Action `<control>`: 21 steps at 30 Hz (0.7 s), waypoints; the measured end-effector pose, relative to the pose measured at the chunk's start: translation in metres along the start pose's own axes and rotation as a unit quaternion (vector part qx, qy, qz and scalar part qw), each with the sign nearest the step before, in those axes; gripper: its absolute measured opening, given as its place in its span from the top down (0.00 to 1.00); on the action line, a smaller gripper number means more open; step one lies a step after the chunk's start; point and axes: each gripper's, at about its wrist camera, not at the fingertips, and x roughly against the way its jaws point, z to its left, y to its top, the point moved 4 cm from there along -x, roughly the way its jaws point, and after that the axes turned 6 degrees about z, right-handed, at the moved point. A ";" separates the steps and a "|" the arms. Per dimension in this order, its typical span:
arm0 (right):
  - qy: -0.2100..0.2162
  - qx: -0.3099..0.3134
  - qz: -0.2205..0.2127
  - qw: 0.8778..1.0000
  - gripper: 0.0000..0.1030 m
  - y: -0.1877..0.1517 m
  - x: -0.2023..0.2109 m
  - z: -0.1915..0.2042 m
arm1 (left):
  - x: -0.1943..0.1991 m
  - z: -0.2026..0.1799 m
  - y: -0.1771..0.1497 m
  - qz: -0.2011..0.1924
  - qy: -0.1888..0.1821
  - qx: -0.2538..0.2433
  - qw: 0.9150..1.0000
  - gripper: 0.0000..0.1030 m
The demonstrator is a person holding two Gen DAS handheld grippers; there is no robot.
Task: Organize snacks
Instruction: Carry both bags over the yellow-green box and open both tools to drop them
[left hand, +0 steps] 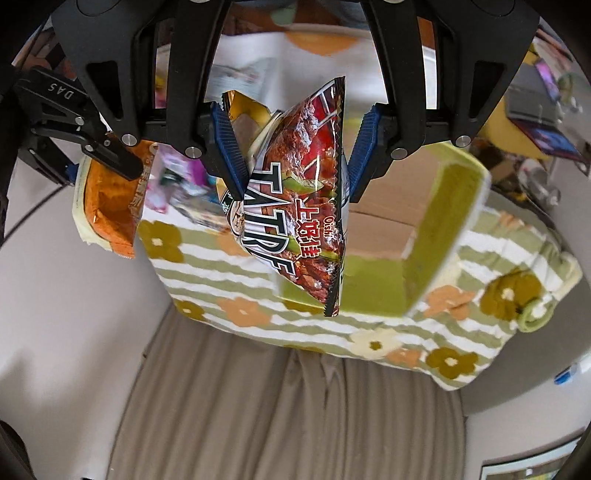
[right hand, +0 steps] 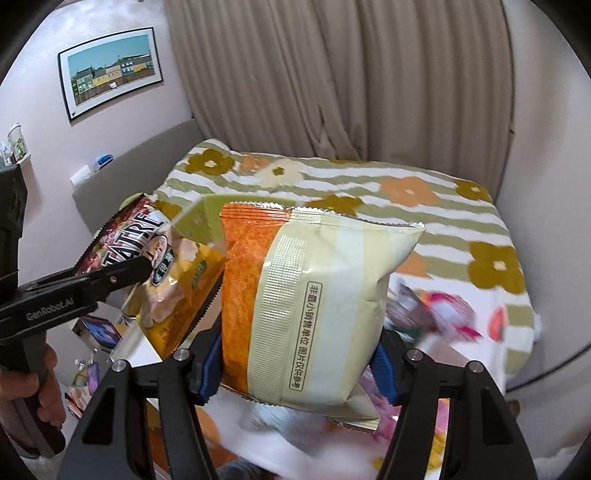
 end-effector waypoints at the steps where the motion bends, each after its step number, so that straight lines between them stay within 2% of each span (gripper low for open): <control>1: 0.002 0.002 0.000 1.000 0.40 0.008 -0.008 0.012 | -0.003 0.013 0.007 0.002 0.003 0.000 1.000 0.51; 5: 0.006 0.003 0.011 1.000 0.40 0.031 -0.038 0.048 | -0.021 0.060 0.024 0.022 0.014 -0.007 1.000 0.51; 9: 0.002 -0.006 0.036 0.999 0.40 0.041 -0.074 0.076 | -0.053 0.096 0.030 0.060 0.010 -0.019 0.998 0.51; 14: -0.021 -0.021 0.073 0.997 0.40 0.043 -0.110 0.092 | -0.093 0.112 0.029 0.099 0.004 -0.053 0.994 0.49; 16: -0.029 -0.022 0.081 0.996 0.40 0.046 -0.120 0.096 | -0.106 0.113 0.029 0.106 0.001 -0.073 0.992 0.42; 19: -0.039 -0.020 0.093 0.995 0.40 0.046 -0.131 0.099 | -0.116 0.112 0.028 0.114 0.023 -0.095 0.989 0.04; 21: -0.036 -0.026 0.103 0.994 0.40 0.046 -0.138 0.099 | -0.114 0.115 0.028 0.105 0.024 -0.097 0.989 0.03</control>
